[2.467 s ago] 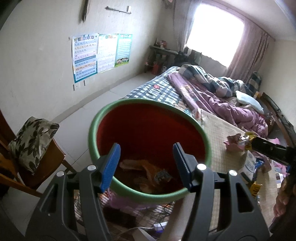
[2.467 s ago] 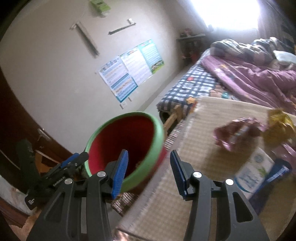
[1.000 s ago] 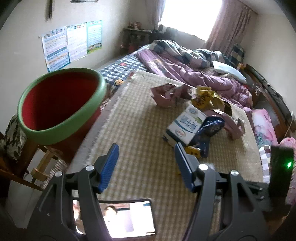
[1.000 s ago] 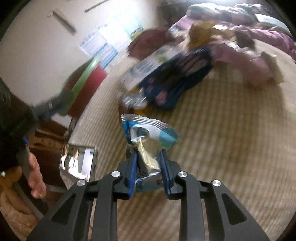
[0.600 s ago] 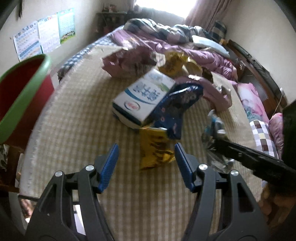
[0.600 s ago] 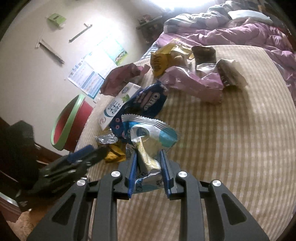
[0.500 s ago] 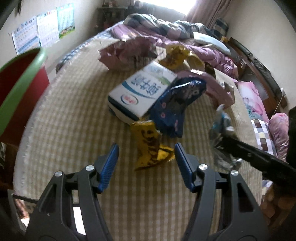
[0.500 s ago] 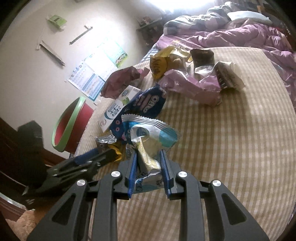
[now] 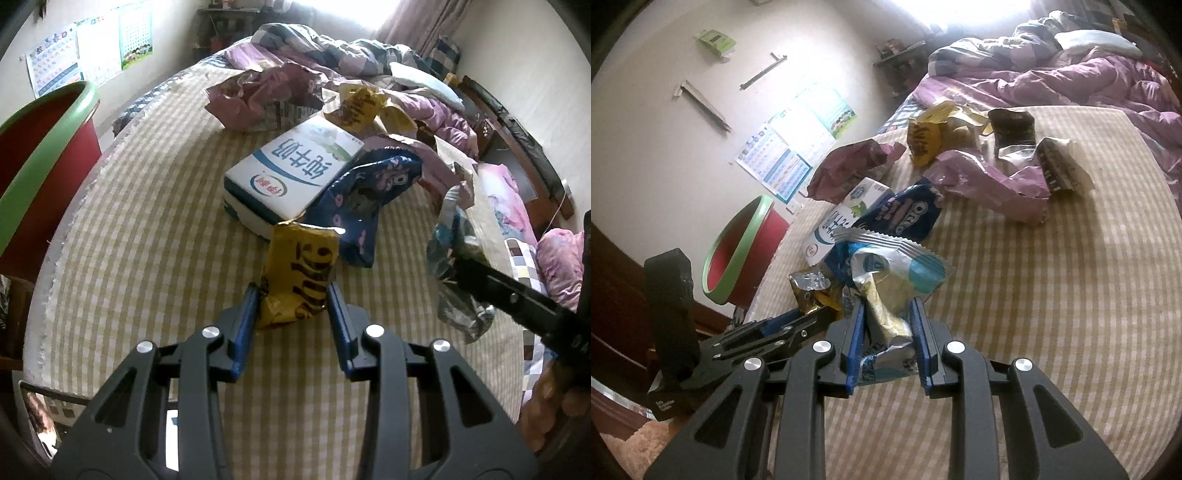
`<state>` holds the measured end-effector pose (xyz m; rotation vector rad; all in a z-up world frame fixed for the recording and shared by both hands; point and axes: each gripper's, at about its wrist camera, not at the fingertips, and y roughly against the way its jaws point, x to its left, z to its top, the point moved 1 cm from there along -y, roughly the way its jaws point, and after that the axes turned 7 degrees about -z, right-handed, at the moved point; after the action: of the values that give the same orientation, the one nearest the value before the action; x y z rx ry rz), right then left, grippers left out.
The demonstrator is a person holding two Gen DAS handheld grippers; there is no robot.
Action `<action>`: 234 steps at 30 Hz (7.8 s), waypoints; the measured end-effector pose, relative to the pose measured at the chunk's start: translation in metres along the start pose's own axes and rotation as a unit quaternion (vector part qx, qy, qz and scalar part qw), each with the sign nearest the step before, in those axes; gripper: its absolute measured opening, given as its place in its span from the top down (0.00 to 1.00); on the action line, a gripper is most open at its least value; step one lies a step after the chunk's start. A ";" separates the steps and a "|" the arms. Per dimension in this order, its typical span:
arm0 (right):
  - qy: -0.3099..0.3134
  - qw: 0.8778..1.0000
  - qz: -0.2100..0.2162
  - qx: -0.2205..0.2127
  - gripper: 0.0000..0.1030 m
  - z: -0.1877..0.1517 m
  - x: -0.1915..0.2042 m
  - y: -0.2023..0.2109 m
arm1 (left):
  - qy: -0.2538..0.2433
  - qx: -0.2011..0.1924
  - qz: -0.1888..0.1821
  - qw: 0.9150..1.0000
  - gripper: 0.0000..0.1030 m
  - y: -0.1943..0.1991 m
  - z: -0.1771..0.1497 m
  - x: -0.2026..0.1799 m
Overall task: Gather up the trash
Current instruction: 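Carry the yellow bag with the left tool while the right tool carries the silver wrapper toward the bin, then open the left tool over the bin while the right tool releases the silver wrapper, then move both open tools back over the mat toward the remaining trash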
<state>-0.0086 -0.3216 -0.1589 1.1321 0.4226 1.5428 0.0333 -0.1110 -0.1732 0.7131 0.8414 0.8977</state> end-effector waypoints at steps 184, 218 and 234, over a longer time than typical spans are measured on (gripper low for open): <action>0.122 0.992 0.026 -0.016 0.57 0.063 0.246 -0.101 | 0.074 -0.172 0.120 0.975 0.38 0.151 0.057 0.229; -0.026 0.998 -0.057 0.001 0.56 0.018 -0.028 -0.014 | -0.097 -0.006 0.015 0.995 0.38 -0.024 0.086 -0.011; -0.057 0.997 -0.048 0.011 0.56 0.015 -0.055 -0.009 | -0.100 0.040 -0.006 0.994 0.44 -0.053 0.085 -0.024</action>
<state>0.0041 -0.3725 -0.1818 1.1939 0.4119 1.3857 0.1167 -0.1714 -0.1676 0.8513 0.7056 0.7714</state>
